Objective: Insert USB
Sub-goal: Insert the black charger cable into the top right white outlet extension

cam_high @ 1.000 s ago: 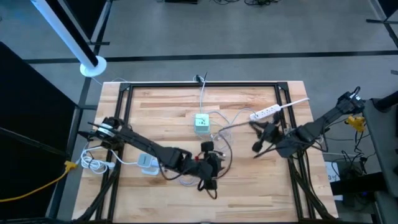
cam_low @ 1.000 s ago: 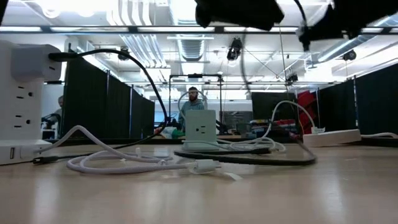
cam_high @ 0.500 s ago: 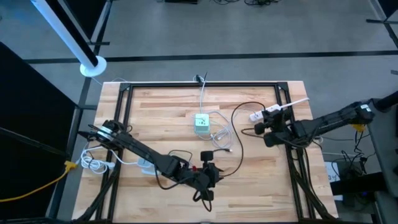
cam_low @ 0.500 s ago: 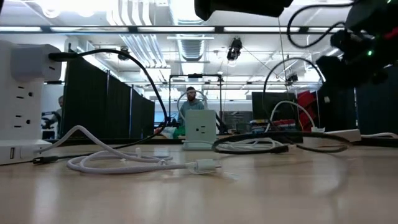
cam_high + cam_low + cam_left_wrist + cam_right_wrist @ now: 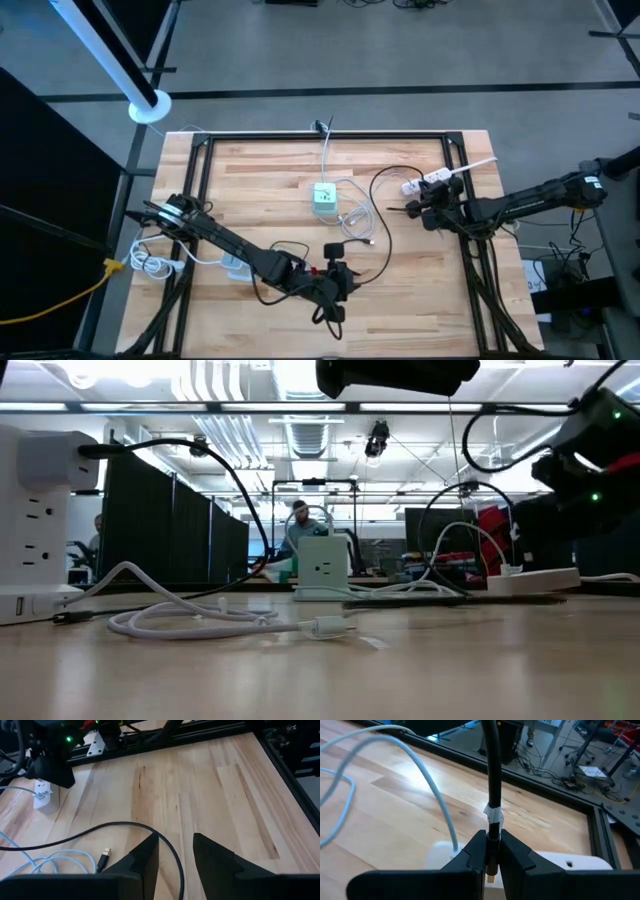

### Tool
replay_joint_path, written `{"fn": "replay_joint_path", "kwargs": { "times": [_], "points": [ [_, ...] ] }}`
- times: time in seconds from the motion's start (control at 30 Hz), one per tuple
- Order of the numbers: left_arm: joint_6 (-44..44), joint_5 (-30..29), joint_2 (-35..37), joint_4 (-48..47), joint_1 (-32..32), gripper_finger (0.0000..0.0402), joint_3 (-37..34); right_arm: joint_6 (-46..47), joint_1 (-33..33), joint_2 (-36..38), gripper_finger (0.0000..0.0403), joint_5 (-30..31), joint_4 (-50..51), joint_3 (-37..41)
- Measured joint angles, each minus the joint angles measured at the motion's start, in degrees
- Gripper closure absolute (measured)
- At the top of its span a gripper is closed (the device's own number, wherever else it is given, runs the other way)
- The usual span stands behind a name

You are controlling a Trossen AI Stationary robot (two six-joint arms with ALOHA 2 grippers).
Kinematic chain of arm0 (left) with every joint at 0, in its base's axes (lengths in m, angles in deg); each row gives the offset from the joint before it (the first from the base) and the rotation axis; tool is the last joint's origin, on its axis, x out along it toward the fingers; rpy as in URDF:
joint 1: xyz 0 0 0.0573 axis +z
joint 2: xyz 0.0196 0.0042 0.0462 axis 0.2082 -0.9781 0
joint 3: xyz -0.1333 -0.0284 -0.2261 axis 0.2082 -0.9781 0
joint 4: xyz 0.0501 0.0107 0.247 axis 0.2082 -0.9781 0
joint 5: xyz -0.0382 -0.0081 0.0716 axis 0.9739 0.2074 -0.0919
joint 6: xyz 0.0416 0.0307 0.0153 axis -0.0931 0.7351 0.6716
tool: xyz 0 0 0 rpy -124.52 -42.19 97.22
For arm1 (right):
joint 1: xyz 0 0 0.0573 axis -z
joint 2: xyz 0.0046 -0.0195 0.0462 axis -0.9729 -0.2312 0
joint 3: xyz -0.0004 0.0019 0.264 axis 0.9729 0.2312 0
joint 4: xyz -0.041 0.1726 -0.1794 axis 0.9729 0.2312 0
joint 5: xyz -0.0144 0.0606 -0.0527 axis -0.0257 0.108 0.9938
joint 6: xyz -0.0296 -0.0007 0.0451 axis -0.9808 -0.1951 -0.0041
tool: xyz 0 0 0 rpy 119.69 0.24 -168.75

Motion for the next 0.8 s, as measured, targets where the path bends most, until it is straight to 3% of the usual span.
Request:
{"fn": "replay_joint_path", "kwargs": {
  "times": [0.23,0.4,0.5,0.63,0.8],
  "points": [
    [3.11,-0.01,0.00,4.82,0.93,0.0292,-0.02,-7.19,0.45,-0.53,0.0384,-1.54,-12.51,3.37],
    [7.68,-0.04,0.00,10.06,1.84,0.0292,-0.02,-7.63,0.45,-0.43,0.0384,-2.68,-13.82,3.60],
    [10.07,-0.05,0.00,11.77,2.79,0.0292,-0.02,-9.65,-0.43,0.14,0.0384,-8.16,-13.95,2.66],
    [9.61,0.27,0.00,13.24,5.63,0.0292,-0.02,-18.46,-5.87,0.44,0.0384,-11.55,-14.51,-0.62],
    [6.54,0.59,-1.14,13.71,9.25,0.0292,-0.02,-28.10,-16.71,0.39,0.0384,-9.10,-14.99,-6.38]
  ]
}}
